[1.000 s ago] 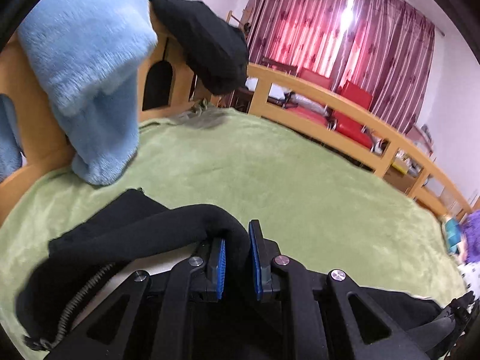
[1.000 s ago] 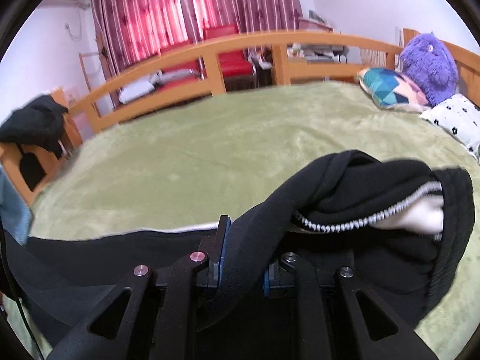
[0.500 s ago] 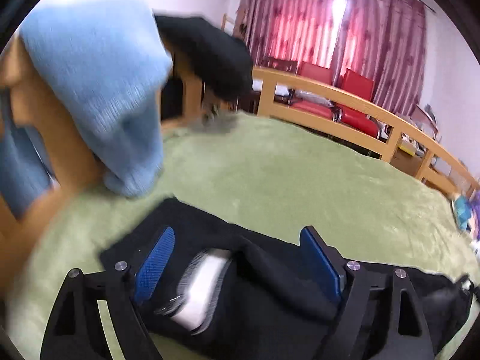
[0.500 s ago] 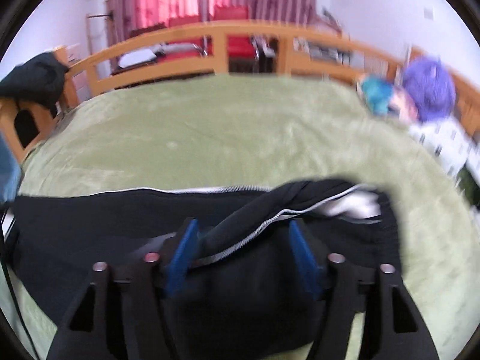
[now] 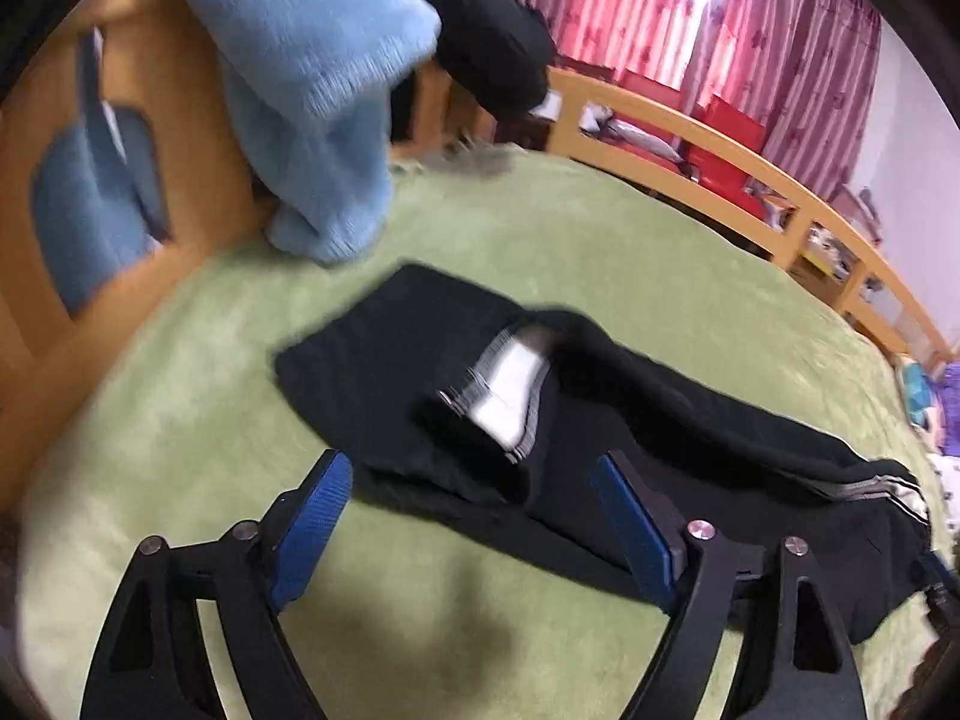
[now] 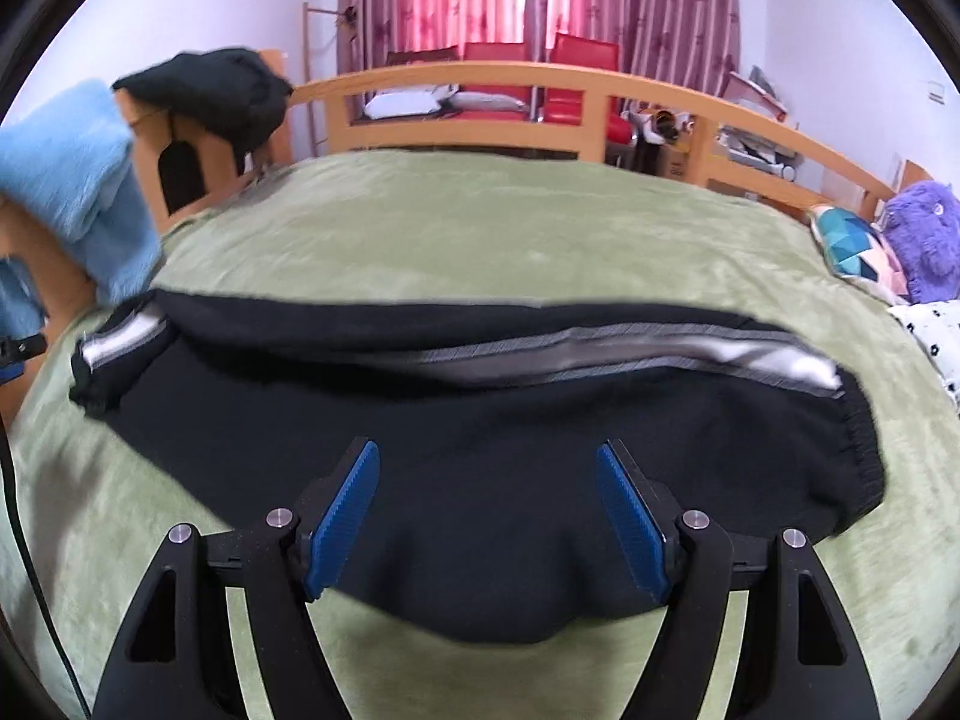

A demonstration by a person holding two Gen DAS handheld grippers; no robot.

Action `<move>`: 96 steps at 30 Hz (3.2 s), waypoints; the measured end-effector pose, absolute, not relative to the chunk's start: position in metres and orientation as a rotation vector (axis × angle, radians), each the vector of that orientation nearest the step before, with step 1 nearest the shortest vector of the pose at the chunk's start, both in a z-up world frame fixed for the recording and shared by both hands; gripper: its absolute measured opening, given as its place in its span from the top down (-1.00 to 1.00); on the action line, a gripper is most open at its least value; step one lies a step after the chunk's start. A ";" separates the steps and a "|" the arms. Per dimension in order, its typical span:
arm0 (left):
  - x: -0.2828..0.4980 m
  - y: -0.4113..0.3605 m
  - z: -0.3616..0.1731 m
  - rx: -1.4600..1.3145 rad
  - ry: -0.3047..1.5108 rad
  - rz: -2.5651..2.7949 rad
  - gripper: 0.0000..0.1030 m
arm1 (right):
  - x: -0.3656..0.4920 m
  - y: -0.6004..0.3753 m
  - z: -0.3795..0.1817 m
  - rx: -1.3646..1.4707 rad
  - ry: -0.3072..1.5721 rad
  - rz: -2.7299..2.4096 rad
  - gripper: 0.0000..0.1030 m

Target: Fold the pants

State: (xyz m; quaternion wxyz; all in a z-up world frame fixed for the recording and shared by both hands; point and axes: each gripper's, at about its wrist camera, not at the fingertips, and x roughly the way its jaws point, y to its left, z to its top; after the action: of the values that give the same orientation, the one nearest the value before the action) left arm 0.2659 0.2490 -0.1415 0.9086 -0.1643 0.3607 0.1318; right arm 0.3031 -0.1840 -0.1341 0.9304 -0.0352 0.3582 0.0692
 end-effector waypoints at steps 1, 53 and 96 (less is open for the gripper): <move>0.271 0.248 -0.148 -0.351 0.744 0.251 -0.56 | 0.302 -0.179 -0.145 -0.079 0.747 0.138 -0.43; 0.359 0.349 -0.203 -0.234 0.850 0.423 0.57 | 0.243 -0.218 -0.171 -0.043 0.833 -0.040 -0.43; 0.330 0.366 -0.244 -0.511 0.842 0.449 -0.36 | 0.264 -0.226 -0.171 -0.053 0.716 -0.057 -0.43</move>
State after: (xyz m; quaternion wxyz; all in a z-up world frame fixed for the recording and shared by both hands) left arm 0.3297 0.3660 -0.2437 0.8570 -0.2430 0.4009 0.2137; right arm 0.2644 -0.2261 -0.1712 0.9358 -0.0261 0.3505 -0.0279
